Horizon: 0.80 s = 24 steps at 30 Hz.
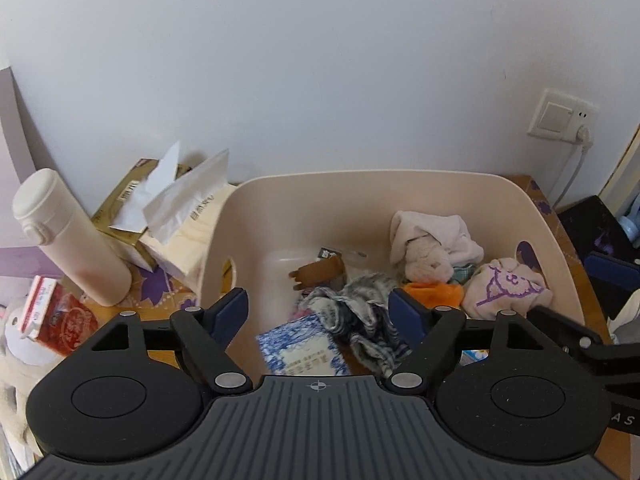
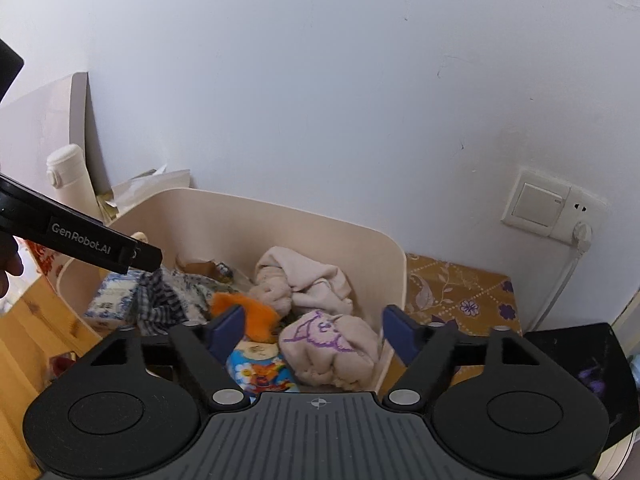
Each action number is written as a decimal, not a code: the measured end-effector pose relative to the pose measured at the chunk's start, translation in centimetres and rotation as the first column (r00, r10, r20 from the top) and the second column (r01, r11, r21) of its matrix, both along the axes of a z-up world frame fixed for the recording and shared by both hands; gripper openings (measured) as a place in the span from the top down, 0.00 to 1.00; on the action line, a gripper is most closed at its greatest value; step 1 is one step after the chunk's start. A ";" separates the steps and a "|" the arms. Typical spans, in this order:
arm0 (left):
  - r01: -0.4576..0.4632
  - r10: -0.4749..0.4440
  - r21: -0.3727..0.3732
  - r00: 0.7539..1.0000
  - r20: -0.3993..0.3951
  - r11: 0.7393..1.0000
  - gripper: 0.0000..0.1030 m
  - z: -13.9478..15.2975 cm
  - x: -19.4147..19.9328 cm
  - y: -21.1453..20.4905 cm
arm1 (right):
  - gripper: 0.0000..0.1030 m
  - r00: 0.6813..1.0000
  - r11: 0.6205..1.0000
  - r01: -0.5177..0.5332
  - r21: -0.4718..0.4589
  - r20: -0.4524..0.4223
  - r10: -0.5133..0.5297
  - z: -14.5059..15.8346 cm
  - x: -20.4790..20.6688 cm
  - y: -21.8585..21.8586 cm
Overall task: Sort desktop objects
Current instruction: 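Open both tools to drop claw clip and orange sock into bin, then grasp black small box with left tool while right tool grasps white cat plush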
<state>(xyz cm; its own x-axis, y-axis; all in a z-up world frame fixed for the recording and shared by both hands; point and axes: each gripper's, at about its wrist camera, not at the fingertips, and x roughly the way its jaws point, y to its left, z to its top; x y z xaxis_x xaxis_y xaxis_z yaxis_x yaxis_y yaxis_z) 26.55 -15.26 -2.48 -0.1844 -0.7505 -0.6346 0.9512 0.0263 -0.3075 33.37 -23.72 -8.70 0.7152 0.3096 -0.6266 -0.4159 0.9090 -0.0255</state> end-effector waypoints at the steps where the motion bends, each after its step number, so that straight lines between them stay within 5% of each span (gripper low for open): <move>1: -0.002 0.002 -0.002 1.000 -0.002 1.000 0.23 0.1 0.3 0.3 | 0.16 1.000 1.000 -0.001 0.006 -0.003 0.001 0.1 -0.2 0.1; 17: -0.001 0.002 -0.019 1.000 0.008 1.000 0.21 -1.4 4.8 5.8 | 0.07 0.996 0.996 0.075 0.053 -0.051 -0.072 0.3 -5.3 1.6; 24: 0.045 -0.045 0.030 0.999 0.011 0.999 0.20 -3.7 6.5 7.7 | 0.03 0.995 0.996 0.067 0.051 -0.082 -0.063 -0.5 -7.3 3.5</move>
<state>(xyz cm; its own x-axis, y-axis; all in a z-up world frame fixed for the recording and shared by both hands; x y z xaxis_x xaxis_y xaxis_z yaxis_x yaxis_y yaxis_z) 33.02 -7.59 -6.14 -0.2097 -0.7222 -0.6592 0.9553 -0.0075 -0.2956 26.02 -20.24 -9.19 0.6832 0.2989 -0.6663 -0.3544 0.9334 0.0553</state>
